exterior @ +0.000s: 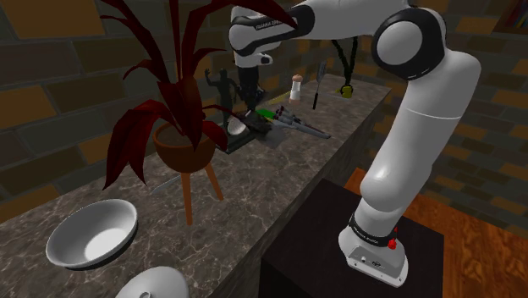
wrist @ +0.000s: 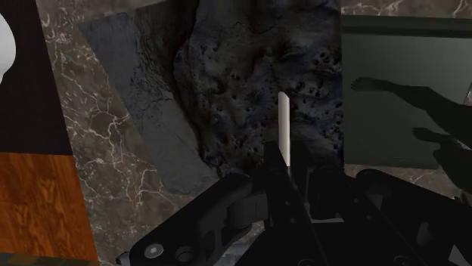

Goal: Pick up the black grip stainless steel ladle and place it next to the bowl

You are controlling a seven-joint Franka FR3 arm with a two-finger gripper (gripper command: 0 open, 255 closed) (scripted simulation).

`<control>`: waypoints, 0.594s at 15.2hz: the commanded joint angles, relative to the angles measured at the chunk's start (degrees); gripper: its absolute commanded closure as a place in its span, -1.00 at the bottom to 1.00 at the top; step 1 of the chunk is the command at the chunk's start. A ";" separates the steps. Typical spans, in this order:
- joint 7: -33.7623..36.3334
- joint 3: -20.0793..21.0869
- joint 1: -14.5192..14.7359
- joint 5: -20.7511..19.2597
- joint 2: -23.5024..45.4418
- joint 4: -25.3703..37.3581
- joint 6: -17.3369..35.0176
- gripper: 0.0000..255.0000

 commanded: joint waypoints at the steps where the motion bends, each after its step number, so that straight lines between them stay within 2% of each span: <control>1: 2.72 1.25 1.38 -0.02 1.12 1.24 -0.21 1.00; 9: 13.32 5.74 7.50 -1.20 8.34 10.41 -2.72 1.00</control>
